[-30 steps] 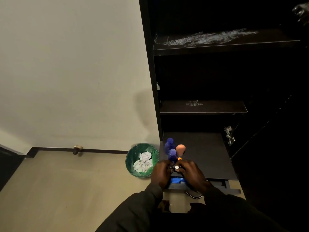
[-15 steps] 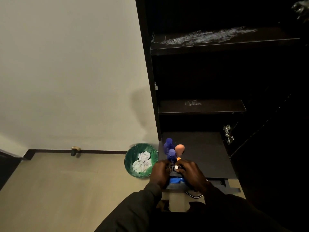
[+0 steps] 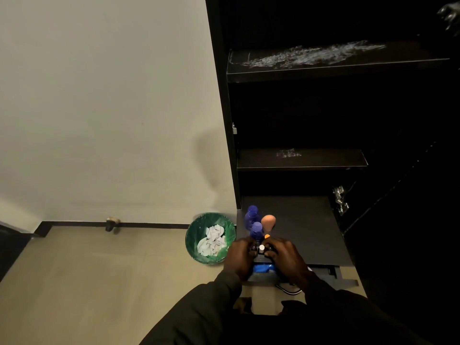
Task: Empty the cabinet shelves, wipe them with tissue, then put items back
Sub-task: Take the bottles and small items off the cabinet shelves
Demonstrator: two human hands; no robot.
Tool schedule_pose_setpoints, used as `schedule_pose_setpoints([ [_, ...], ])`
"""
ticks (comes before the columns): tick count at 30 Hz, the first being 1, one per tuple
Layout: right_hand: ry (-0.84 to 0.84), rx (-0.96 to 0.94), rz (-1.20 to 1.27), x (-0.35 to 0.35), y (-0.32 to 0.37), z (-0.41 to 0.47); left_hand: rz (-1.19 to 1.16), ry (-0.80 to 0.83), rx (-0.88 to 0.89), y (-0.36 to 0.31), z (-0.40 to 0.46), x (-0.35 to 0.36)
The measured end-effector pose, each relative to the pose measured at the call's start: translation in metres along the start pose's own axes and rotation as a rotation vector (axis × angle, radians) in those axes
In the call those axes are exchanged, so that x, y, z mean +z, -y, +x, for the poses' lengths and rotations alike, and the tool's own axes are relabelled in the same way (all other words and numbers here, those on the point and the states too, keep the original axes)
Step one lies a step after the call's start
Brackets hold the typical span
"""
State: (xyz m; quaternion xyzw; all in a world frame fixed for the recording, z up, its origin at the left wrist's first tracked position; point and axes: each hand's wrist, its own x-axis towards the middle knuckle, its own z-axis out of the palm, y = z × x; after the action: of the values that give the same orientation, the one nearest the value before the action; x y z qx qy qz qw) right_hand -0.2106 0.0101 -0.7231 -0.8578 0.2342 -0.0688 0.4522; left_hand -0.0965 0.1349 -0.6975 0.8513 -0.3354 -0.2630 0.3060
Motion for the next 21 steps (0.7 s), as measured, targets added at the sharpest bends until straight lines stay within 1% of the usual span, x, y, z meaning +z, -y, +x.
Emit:
schedule_pose_setpoints([
  [4, -0.033, -0.034, -0.095, -0.002, 0.006, 0.0, 0.017, 0.005, -0.007, 0.0, -0.001, -0.001],
  [13, -0.09, -0.041, -0.177, -0.008, 0.012, -0.007, 0.102, 0.035, -0.042, 0.0, -0.004, -0.004],
  [18, -0.145, -0.041, -0.162, -0.01, 0.008, -0.013, 0.144, 0.05, -0.108, 0.0, -0.008, -0.006],
  [21, -0.182, 0.033, -0.168, -0.016, 0.004, -0.02, 0.131, 0.078, -0.175, 0.001, -0.011, -0.008],
])
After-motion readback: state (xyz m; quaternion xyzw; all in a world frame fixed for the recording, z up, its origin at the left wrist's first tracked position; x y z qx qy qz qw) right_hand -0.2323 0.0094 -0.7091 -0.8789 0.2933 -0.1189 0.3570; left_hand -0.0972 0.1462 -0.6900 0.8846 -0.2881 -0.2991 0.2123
